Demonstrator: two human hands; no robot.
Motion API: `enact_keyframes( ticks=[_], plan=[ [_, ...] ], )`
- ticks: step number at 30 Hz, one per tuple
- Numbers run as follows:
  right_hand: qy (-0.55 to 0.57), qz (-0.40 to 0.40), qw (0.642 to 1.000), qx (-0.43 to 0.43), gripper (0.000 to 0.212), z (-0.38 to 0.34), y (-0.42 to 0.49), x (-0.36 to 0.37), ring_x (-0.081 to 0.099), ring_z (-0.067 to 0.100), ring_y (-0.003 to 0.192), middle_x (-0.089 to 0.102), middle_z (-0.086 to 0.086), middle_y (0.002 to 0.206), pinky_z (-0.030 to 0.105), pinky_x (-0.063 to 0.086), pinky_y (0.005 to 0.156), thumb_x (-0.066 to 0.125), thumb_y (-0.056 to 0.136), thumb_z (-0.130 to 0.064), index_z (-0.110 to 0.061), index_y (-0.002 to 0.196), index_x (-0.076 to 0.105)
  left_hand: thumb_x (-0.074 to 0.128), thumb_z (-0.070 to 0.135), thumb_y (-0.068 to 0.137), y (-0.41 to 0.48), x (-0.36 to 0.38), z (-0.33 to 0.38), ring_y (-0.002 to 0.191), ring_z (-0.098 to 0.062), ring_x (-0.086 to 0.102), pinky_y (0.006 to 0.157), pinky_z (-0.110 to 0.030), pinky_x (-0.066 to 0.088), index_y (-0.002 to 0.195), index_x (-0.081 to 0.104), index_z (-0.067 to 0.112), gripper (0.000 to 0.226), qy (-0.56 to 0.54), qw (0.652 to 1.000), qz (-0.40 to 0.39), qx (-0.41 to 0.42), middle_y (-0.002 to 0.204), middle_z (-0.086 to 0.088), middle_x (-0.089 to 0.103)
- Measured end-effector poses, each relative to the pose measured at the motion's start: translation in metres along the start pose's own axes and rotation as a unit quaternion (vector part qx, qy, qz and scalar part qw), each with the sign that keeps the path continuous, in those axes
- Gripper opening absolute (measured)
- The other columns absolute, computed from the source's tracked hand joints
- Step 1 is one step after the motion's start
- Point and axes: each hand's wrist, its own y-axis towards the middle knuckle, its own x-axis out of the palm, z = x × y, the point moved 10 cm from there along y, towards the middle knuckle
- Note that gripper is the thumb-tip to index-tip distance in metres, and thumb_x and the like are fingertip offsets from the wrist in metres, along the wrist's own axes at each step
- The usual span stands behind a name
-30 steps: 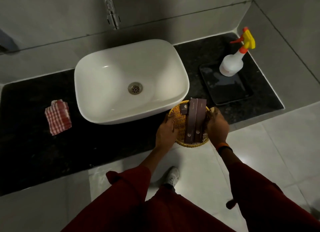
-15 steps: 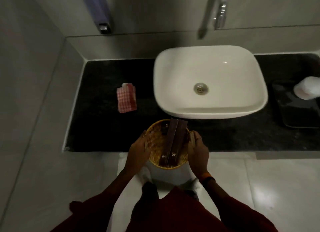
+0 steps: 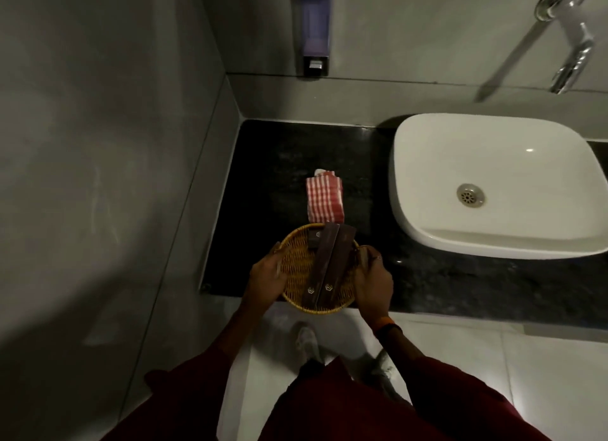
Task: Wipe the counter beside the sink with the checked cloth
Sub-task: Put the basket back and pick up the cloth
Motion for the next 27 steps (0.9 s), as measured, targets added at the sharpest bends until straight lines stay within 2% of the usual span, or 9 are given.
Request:
enact_keyframes(
  ticks=[3, 6, 10, 13, 18, 20, 22, 25, 27],
  plan=[
    [-0.024, 0.026, 0.999, -0.006, 0.038, -0.001, -0.001, -0.007, 0.07, 0.035, 0.09, 0.074, 0.015, 0.102, 0.031, 0.044, 0.077, 0.051, 0.096, -0.025, -0.012, 0.132, 0.056, 0.06, 0.0, 0.089, 0.001, 0.004, 0.001, 0.14, -0.027, 0.048, 0.112, -0.033, 0.042, 0.14, 0.056, 0.018, 0.054, 0.004, 1.0, -0.001, 0.012, 0.156, -0.007, 0.045],
    [-0.048, 0.051, 0.997, 0.023, 0.033, 0.006, 0.003, -0.018, 0.07, 0.039, 0.087, 0.073, 0.017, 0.096, 0.034, 0.044, 0.074, 0.056, 0.097, -0.018, -0.013, 0.129, 0.056, 0.061, 0.0, 0.089, -0.002, 0.013, 0.01, 0.143, -0.03, 0.043, 0.113, -0.032, 0.039, 0.141, 0.054, 0.018, 0.055, 0.009, 0.999, -0.013, 0.038, 0.159, -0.011, 0.039],
    [-0.082, 0.063, 0.994, 0.036, 0.033, 0.01, 0.005, -0.026, 0.071, 0.037, 0.085, 0.074, 0.014, 0.092, 0.038, 0.05, 0.076, 0.061, 0.093, -0.018, -0.017, 0.126, 0.057, 0.064, 0.007, 0.092, -0.003, 0.015, 0.015, 0.149, -0.03, 0.034, 0.116, -0.039, 0.04, 0.142, 0.053, 0.018, 0.052, 0.008, 0.999, -0.008, 0.048, 0.164, -0.011, 0.028],
    [-0.083, 0.095, 0.991, 0.04, 0.042, 0.005, 0.005, -0.033, 0.07, 0.028, 0.097, 0.073, 0.007, 0.104, 0.04, 0.054, 0.086, 0.063, 0.091, -0.029, -0.022, 0.131, 0.055, 0.069, 0.015, 0.091, 0.001, 0.006, 0.021, 0.148, -0.03, 0.033, 0.113, -0.039, 0.042, 0.135, 0.061, 0.015, 0.045, 0.0, 0.997, 0.026, 0.071, 0.163, -0.012, 0.028],
    [-0.083, 0.139, 0.983, -0.092, 0.033, -0.05, 0.031, -0.034, 0.062, 0.023, 0.114, 0.07, 0.004, 0.118, 0.036, 0.048, 0.094, 0.067, 0.09, -0.02, -0.019, 0.122, 0.064, 0.067, 0.022, 0.093, 0.038, -0.015, 0.043, 0.144, -0.026, 0.039, 0.116, -0.041, 0.038, 0.136, 0.059, 0.017, 0.043, -0.012, 0.993, 0.087, 0.081, 0.156, -0.009, 0.042],
    [-0.089, 0.114, 0.979, -0.142, 0.028, -0.078, 0.054, -0.023, 0.063, 0.025, 0.112, 0.07, 0.007, 0.118, 0.04, 0.049, 0.096, 0.065, 0.091, -0.015, -0.016, 0.12, 0.065, 0.063, 0.023, 0.096, 0.067, -0.017, 0.051, 0.144, -0.025, 0.039, 0.118, -0.045, 0.04, 0.14, 0.054, 0.019, 0.046, -0.018, 0.994, 0.086, 0.063, 0.156, -0.008, 0.04],
    [-0.082, 0.059, 0.984, -0.149, 0.026, -0.096, 0.082, -0.006, 0.065, 0.029, 0.109, 0.069, 0.011, 0.118, 0.043, 0.052, 0.094, 0.063, 0.094, -0.013, -0.012, 0.119, 0.066, 0.061, 0.022, 0.097, 0.097, -0.013, 0.061, 0.141, -0.026, 0.042, 0.115, -0.048, 0.043, 0.144, 0.049, 0.021, 0.049, -0.025, 0.996, 0.07, 0.042, 0.155, -0.009, 0.039],
    [-0.099, -0.042, 0.986, -0.126, 0.026, -0.108, 0.123, 0.03, 0.066, 0.032, 0.108, 0.069, 0.015, 0.119, 0.046, 0.055, 0.094, 0.06, 0.098, -0.02, -0.009, 0.122, 0.065, 0.062, 0.021, 0.096, 0.135, -0.005, 0.072, 0.138, -0.03, 0.045, 0.113, -0.049, 0.045, 0.148, 0.042, 0.021, 0.056, -0.035, 0.998, 0.046, 0.01, 0.153, -0.013, 0.041],
    [-0.135, -0.116, 0.981, -0.08, 0.036, -0.102, 0.146, 0.057, 0.065, 0.034, 0.115, 0.067, 0.017, 0.127, 0.048, 0.052, 0.1, 0.055, 0.102, -0.027, -0.007, 0.131, 0.059, 0.063, 0.016, 0.095, 0.152, 0.002, 0.078, 0.139, -0.03, 0.044, 0.114, -0.049, 0.044, 0.149, 0.043, 0.016, 0.057, -0.055, 0.998, 0.027, 0.009, 0.152, -0.015, 0.043]
  ],
)
